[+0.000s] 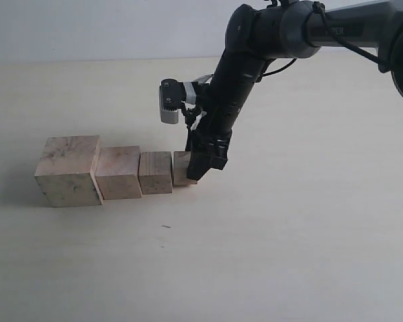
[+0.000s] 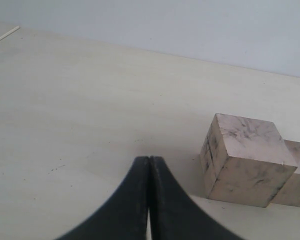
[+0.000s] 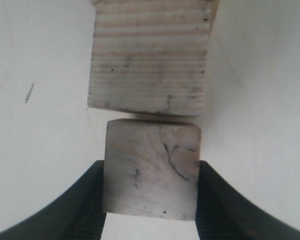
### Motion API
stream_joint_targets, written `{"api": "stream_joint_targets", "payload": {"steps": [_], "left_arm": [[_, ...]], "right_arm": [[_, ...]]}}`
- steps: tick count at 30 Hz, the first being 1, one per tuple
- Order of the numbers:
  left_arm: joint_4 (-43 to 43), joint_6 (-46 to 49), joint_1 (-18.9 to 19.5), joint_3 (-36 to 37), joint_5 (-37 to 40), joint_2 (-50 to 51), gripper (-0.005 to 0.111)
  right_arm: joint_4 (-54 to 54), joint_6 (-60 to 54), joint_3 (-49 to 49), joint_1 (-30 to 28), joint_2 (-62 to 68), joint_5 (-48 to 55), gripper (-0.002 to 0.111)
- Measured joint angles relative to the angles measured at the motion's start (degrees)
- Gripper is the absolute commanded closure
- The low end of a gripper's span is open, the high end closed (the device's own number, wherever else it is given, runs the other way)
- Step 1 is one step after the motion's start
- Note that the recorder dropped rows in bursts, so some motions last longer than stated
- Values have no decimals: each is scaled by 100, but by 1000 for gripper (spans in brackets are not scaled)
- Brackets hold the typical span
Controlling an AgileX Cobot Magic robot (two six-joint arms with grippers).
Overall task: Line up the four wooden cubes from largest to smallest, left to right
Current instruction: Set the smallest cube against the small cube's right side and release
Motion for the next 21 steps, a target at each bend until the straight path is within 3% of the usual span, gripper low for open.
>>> {"api": "stream_joint_targets", "payload": {"steps": [6,21], "left_arm": [[0,0,0,0,0,0,107],[0,0,0,0,0,0,107]], "right_arm": [[-73,0,0,0,0,-24,56],[-73,127,0,0,0,-51,55]]}}
